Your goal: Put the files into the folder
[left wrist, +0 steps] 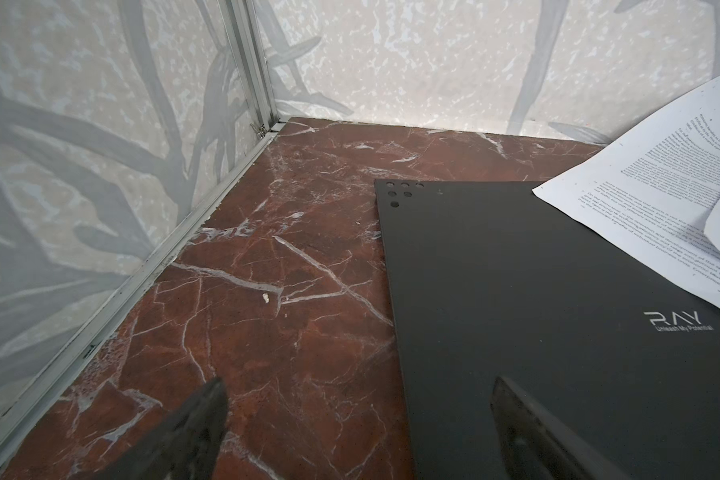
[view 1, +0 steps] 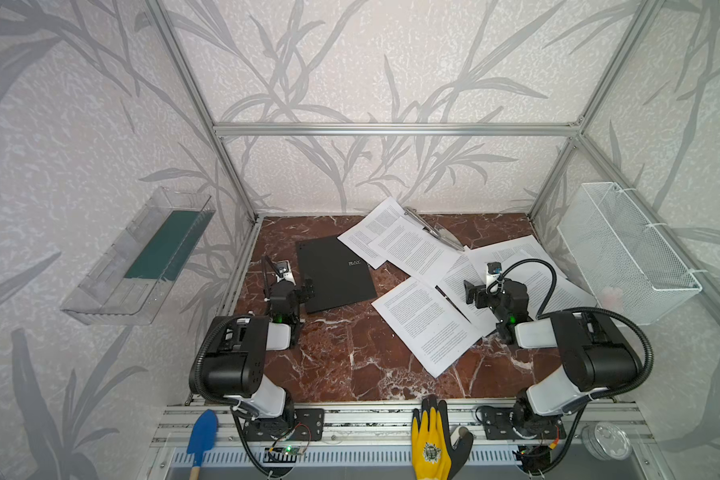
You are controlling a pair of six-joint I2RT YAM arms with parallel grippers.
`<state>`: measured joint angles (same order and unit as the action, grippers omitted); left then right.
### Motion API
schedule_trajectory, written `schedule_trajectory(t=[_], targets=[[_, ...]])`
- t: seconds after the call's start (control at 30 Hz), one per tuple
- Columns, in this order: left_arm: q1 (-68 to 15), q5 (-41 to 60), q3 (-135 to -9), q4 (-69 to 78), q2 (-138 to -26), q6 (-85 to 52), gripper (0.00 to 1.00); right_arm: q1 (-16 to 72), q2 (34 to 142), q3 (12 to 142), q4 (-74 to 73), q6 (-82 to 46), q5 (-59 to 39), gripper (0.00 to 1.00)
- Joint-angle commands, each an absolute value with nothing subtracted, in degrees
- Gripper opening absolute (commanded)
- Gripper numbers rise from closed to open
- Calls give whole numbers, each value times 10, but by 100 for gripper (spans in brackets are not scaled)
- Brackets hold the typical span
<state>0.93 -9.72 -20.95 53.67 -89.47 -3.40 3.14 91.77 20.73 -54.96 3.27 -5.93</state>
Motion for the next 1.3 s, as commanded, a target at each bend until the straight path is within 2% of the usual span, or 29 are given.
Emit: schedule_trajectory(t=[0.0, 1.27], targets=[[12, -98, -213, 549, -898, -25, 99, 43, 908, 216, -557, 44, -36, 99], [9, -100, -212, 552, -899, -23, 99, 53, 908, 216, -558, 51, -20, 99]])
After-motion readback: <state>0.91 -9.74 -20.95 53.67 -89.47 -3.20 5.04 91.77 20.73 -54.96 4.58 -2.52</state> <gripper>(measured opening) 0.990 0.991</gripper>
